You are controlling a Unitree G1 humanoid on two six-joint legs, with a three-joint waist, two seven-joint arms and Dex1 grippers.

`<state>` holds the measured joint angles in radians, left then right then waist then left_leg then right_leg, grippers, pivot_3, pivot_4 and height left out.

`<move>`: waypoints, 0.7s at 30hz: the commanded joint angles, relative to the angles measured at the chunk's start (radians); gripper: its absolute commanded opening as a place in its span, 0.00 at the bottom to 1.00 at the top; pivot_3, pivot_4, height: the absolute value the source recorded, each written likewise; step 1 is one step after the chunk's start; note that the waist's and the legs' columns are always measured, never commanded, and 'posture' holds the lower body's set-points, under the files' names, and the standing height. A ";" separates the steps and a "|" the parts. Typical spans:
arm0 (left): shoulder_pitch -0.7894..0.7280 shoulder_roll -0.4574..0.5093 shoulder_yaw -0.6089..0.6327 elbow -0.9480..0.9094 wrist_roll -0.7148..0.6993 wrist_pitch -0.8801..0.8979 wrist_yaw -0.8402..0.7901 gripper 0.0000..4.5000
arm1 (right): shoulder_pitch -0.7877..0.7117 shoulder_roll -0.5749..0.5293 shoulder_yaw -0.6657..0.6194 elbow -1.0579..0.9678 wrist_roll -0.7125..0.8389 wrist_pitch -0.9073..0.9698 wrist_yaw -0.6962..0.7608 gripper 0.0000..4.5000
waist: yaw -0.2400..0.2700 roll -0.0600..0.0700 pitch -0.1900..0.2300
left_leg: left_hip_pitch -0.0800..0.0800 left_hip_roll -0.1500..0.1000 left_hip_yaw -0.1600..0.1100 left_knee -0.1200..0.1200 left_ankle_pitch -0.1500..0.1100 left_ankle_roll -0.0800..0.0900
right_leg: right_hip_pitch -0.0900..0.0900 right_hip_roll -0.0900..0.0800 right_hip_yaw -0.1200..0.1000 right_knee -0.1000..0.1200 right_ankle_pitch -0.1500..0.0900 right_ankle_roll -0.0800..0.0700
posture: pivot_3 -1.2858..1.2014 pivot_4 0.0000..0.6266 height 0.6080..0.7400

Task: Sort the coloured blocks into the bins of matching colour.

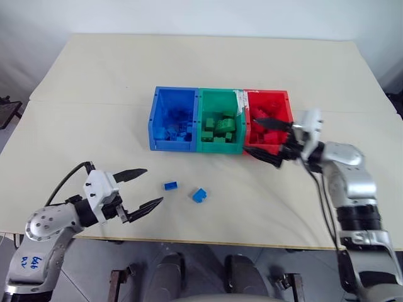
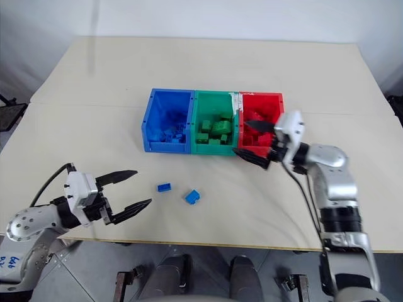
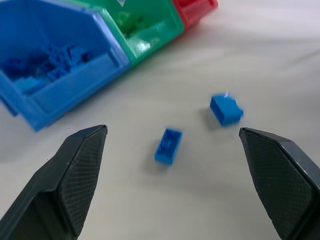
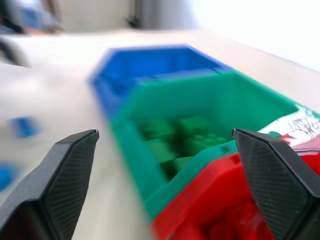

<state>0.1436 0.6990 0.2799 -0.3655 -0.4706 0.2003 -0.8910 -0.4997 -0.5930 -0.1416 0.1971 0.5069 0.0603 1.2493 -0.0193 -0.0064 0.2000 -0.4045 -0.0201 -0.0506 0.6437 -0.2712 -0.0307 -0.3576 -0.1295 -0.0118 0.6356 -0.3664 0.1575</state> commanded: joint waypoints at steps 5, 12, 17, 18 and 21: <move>0.017 0.095 0.122 0.212 -0.011 -0.056 -0.135 1.00 | 0.195 -0.173 -0.070 -0.138 0.127 0.018 0.282 1.00 | -0.008 0.000 0.000 | 0.000 0.001 0.001 -0.001 0.000 0.000 | -0.001 0.000 0.000 0.000 0.000 0.000 | 0.52 0.24 1.00; -0.026 0.112 0.091 0.276 0.018 -0.115 -0.194 1.00 | 0.251 -0.160 -0.072 -0.177 0.126 -0.018 0.271 1.00 | -0.004 0.000 0.000 | 0.001 0.002 0.003 0.001 0.000 0.000 | 0.000 0.000 0.001 0.001 0.000 0.000 | 0.52 0.24 1.00; -0.100 0.087 -0.023 0.107 -0.038 -0.048 -0.198 1.00 | 0.265 -0.148 -0.083 -0.183 0.114 -0.021 0.220 1.00 | 0.010 0.000 0.000 | 0.001 0.004 0.002 0.001 0.000 0.000 | 0.000 -0.002 0.001 0.001 0.000 0.000 | 0.52 0.24 1.00; -0.130 0.079 -0.058 0.074 -0.050 -0.023 -0.194 1.00 | 0.268 -0.148 -0.084 -0.188 0.115 -0.018 0.213 1.00 | 0.019 0.000 0.000 | 0.001 0.004 0.002 0.002 0.000 0.000 | 0.000 -0.002 0.001 0.001 0.000 0.000 | 0.52 0.24 1.00; -0.241 0.045 -0.185 0.034 -0.025 0.049 -0.172 1.00 | 0.278 -0.154 -0.078 -0.208 0.118 -0.003 0.201 1.00 | 0.025 0.000 0.000 | 0.001 0.004 0.002 0.003 0.000 0.000 | 0.001 -0.002 0.001 0.001 0.000 0.001 | 0.52 0.24 1.00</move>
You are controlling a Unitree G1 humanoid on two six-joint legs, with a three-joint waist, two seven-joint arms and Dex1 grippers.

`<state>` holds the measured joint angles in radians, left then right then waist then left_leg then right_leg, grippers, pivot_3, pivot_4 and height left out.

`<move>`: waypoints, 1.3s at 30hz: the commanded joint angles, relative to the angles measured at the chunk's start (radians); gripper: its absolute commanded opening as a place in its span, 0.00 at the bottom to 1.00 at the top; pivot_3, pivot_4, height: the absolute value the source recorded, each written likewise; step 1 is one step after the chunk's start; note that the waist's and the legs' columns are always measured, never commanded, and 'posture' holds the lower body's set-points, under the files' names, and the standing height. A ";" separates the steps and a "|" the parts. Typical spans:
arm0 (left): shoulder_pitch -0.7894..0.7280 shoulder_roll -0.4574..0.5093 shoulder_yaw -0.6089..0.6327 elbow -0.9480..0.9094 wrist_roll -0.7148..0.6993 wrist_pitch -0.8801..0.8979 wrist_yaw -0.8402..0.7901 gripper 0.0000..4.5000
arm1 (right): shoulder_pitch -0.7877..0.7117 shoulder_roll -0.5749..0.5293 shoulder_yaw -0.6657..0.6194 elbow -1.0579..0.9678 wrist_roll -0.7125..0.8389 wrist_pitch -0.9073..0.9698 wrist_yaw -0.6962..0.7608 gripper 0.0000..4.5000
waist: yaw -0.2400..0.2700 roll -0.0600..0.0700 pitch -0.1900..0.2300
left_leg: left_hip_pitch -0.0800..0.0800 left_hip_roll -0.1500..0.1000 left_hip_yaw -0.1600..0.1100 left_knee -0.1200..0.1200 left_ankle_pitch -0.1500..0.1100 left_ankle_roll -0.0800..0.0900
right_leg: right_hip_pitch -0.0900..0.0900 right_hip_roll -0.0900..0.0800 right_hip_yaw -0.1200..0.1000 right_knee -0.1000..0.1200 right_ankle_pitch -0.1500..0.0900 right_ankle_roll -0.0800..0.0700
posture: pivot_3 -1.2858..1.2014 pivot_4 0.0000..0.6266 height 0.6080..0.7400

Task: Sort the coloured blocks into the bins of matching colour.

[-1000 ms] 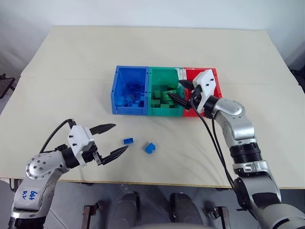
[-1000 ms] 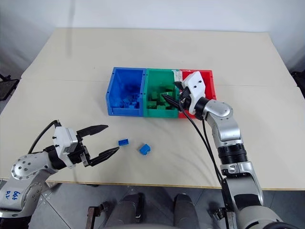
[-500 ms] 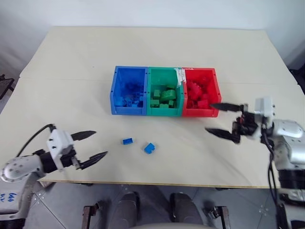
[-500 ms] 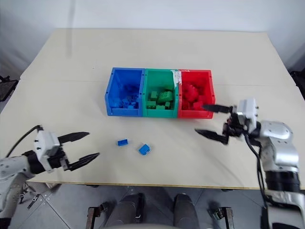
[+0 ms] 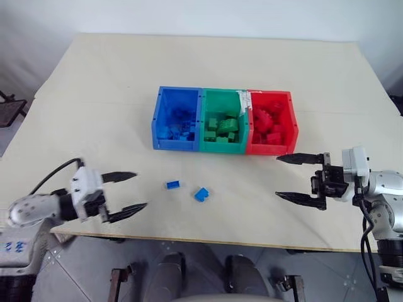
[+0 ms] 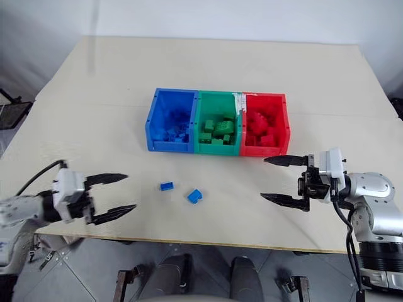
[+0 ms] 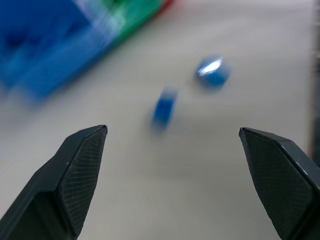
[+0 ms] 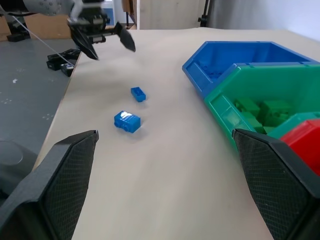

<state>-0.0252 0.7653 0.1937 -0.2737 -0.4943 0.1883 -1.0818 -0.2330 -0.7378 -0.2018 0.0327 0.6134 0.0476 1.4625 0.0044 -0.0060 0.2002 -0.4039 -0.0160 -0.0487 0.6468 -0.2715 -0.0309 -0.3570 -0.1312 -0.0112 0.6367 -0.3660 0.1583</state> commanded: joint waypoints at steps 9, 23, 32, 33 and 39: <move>-0.311 -0.178 -0.434 -0.010 0.269 0.172 0.195 1.00 | 0.088 -0.013 -0.047 -0.125 0.004 0.022 -0.084 1.00 | -0.003 0.000 0.000 | 0.000 -0.004 0.000 0.000 0.000 0.000 | 0.000 0.002 0.000 0.000 0.000 0.000 | 0.52 0.24 1.00; -0.257 -0.219 -0.501 -0.101 0.327 0.415 0.313 0.86 | 0.185 -0.016 -0.107 -0.114 0.009 -0.031 -0.094 1.00 | 0.001 0.000 0.000 | 0.000 -0.004 0.000 0.001 0.001 0.000 | 0.001 0.002 0.000 0.000 0.000 0.000 | 0.52 0.24 1.00; -0.231 -0.196 -0.473 -0.119 0.326 0.417 0.310 0.25 | 0.182 -0.004 -0.107 -0.073 -0.003 -0.071 -0.081 1.00 | 0.000 0.000 0.000 | 0.000 -0.004 0.000 0.001 0.001 0.000 | 0.001 0.002 0.000 0.000 0.000 0.000 | 0.52 0.24 1.00; -0.232 -0.194 -0.467 -0.114 0.324 0.401 0.305 0.21 | 0.181 -0.003 -0.105 -0.068 -0.004 -0.077 -0.080 1.00 | 0.000 0.000 0.000 | 0.000 -0.004 0.000 0.001 0.001 0.000 | 0.001 0.002 0.000 0.000 0.000 0.000 | 0.52 0.24 1.00; -0.337 -0.284 -0.305 -0.011 0.236 0.222 0.327 0.21 | 0.166 0.007 -0.096 -0.026 -0.015 -0.113 -0.075 1.00 | 0.004 0.000 0.000 | 0.000 -0.004 0.000 0.002 0.001 0.000 | 0.001 0.002 0.000 0.000 0.000 0.000 | 0.52 0.24 1.00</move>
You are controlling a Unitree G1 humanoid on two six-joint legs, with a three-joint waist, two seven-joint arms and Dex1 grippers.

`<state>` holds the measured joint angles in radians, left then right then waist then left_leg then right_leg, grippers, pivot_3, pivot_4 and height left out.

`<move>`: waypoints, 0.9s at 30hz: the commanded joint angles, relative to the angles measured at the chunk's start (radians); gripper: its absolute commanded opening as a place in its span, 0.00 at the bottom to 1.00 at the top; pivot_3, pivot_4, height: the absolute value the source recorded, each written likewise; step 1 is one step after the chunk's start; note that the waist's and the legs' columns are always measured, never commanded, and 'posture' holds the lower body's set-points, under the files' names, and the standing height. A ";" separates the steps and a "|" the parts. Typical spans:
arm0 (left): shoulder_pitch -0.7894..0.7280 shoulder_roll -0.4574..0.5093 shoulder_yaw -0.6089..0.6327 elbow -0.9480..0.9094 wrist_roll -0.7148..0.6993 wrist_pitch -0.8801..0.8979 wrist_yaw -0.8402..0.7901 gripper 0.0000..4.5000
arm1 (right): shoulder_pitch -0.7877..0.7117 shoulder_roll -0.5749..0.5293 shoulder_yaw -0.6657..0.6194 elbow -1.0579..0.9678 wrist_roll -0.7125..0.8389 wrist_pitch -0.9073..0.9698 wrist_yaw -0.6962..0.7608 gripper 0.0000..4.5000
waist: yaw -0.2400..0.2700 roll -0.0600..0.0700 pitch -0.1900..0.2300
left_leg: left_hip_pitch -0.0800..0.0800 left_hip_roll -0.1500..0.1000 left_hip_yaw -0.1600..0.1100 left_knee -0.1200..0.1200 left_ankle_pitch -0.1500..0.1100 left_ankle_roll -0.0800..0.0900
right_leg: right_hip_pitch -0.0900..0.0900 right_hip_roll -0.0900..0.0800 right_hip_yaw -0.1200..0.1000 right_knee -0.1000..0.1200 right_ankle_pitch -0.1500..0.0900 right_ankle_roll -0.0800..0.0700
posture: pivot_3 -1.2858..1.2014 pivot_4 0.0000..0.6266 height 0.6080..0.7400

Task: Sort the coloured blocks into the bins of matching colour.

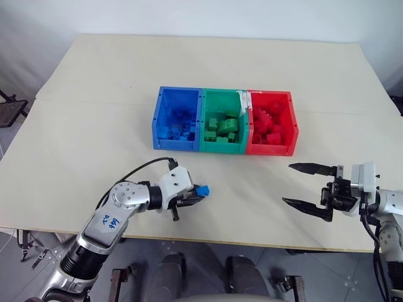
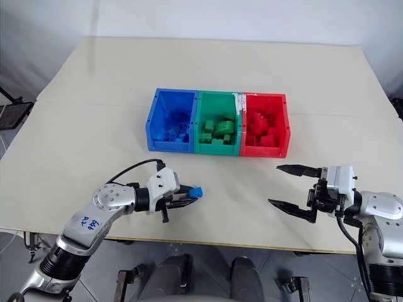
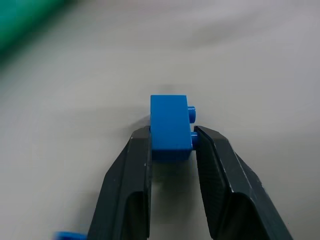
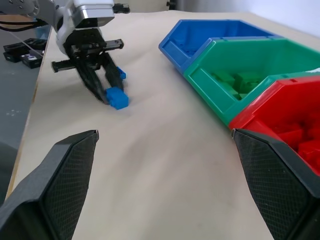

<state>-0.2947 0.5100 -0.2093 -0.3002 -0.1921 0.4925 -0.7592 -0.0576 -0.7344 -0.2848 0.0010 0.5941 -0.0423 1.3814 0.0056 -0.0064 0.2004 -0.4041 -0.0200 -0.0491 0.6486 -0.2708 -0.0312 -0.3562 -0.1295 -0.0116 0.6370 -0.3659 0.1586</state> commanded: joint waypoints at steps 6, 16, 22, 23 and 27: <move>-0.269 -0.077 0.211 0.235 -0.038 -0.169 0.108 0.21 | -0.012 0.009 -0.015 0.043 -0.006 -0.046 0.004 1.00 | 0.017 0.000 0.000 | 0.000 -0.001 0.000 0.001 0.000 0.000 | 0.000 0.000 0.000 0.000 0.000 0.001 | 0.52 0.24 1.00; -0.492 -0.086 0.200 0.633 0.083 -0.288 0.194 0.21 | -0.056 0.082 -0.056 0.012 0.074 0.004 -0.119 1.00 | 0.015 -0.001 0.000 | 0.000 -0.001 0.001 0.000 0.001 0.000 | -0.001 0.000 0.000 0.001 0.001 0.001 | 0.52 0.24 1.00; -0.472 -0.103 0.220 0.615 0.044 -0.292 0.160 0.50 | -0.063 0.123 -0.048 -0.042 0.076 -0.011 -0.153 1.00 | 0.017 -0.001 0.001 | -0.001 -0.001 0.000 0.000 0.001 0.000 | -0.002 0.000 0.000 0.002 0.001 0.001 | 0.52 0.24 1.00; -0.466 -0.101 0.222 0.606 0.041 -0.292 0.154 0.55 | -0.064 0.126 -0.049 -0.043 0.074 -0.013 -0.154 1.00 | 0.017 -0.001 0.001 | -0.001 -0.001 0.000 0.000 0.001 0.000 | -0.002 0.000 0.000 0.002 0.001 0.001 | 0.52 0.24 1.00; -0.415 -0.081 0.251 0.526 0.007 -0.310 0.116 0.83 | -0.068 0.125 -0.040 -0.043 0.069 -0.018 -0.143 1.00 | 0.016 -0.001 0.001 | -0.001 -0.001 0.000 0.000 0.001 0.000 | -0.002 0.000 0.000 0.004 0.001 0.001 | 0.52 0.24 1.00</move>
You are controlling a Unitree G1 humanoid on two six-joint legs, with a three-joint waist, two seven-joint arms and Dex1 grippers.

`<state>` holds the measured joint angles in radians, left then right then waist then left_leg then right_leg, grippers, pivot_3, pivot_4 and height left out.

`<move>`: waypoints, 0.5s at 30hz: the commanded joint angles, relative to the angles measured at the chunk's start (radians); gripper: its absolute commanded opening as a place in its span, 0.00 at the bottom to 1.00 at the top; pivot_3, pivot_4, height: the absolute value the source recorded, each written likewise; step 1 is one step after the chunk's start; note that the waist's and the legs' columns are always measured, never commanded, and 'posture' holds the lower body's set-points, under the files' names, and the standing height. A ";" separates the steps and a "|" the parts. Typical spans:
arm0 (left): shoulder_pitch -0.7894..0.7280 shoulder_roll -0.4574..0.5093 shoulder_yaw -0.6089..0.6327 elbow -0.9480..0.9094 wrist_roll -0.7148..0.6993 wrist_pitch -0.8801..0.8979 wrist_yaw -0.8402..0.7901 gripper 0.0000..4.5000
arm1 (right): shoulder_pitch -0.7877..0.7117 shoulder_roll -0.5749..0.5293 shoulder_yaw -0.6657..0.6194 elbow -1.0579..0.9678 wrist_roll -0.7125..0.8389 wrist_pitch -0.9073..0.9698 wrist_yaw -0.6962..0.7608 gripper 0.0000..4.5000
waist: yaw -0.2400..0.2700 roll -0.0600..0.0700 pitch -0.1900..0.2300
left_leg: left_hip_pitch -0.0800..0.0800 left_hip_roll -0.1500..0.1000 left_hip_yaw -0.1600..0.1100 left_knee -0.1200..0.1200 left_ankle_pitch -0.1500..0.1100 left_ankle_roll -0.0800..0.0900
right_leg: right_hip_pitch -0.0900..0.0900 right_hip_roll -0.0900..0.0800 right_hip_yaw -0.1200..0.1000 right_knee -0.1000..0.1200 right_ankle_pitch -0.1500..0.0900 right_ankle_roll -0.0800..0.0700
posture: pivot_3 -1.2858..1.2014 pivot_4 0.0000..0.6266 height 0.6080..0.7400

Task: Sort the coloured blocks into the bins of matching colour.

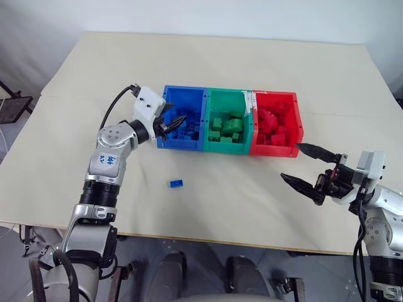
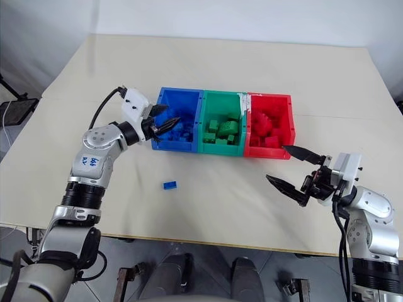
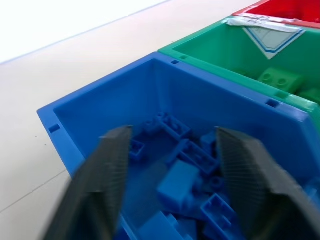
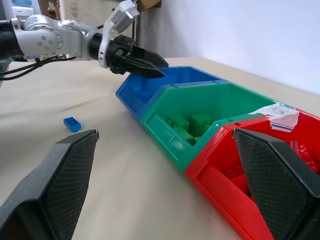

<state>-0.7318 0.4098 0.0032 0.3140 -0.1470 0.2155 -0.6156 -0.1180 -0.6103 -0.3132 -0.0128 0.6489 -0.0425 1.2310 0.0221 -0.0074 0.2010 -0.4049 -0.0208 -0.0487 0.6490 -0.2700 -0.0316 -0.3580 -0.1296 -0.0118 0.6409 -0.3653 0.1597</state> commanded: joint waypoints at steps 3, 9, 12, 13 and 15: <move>0.118 0.065 0.051 -0.170 -0.050 -0.143 -0.101 0.99 | -0.019 -0.005 0.005 -0.020 0.005 -0.016 0.027 1.00 | -0.008 0.000 0.000 | 0.000 0.000 0.000 0.000 0.000 0.000 | 0.000 0.000 0.000 0.001 0.000 0.000 | 0.52 0.24 1.00; 0.450 0.229 0.122 -0.439 -0.189 -0.163 -0.327 0.99 | -0.060 -0.022 0.035 0.028 -0.019 -0.038 0.099 1.00 | -0.030 0.000 0.000 | 0.001 0.001 0.000 -0.002 0.000 0.000 | 0.000 0.000 0.000 0.001 0.000 0.000 | 0.52 0.24 1.00; 0.619 0.328 0.226 -0.514 -0.244 -0.128 -0.380 0.99 | -0.080 -0.028 0.052 0.066 -0.035 -0.061 0.155 1.00 | -0.028 0.000 0.000 | 0.001 0.002 0.000 -0.002 0.000 0.000 | 0.000 0.000 0.001 -0.002 0.000 -0.001 | 0.52 0.24 1.00; 0.676 0.353 0.260 -0.522 -0.251 -0.142 -0.405 0.99 | -0.084 -0.031 0.060 0.078 -0.040 -0.064 0.175 1.00 | -0.028 0.000 0.000 | 0.001 0.002 0.000 -0.002 0.000 0.000 | 0.000 0.000 0.000 -0.003 0.000 -0.001 | 0.52 0.24 1.00; 0.739 0.377 0.292 -0.534 -0.260 -0.153 -0.423 0.99 | -0.091 -0.034 0.067 0.098 -0.043 -0.071 0.198 1.00 | -0.023 0.000 0.000 | 0.002 0.002 0.000 -0.002 0.000 0.000 | 0.001 0.000 0.001 -0.003 0.000 -0.001 | 0.52 0.24 1.00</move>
<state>-0.0110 0.7804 0.2565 -0.1715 -0.3738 0.0838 -1.0179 -0.2002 -0.6298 -0.2424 0.0858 0.6023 -0.0910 1.4014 -0.0006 -0.0071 0.2010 -0.4032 -0.0192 -0.0488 0.6471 -0.2702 -0.0312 -0.3566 -0.1300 -0.0112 0.6376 -0.3657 0.1590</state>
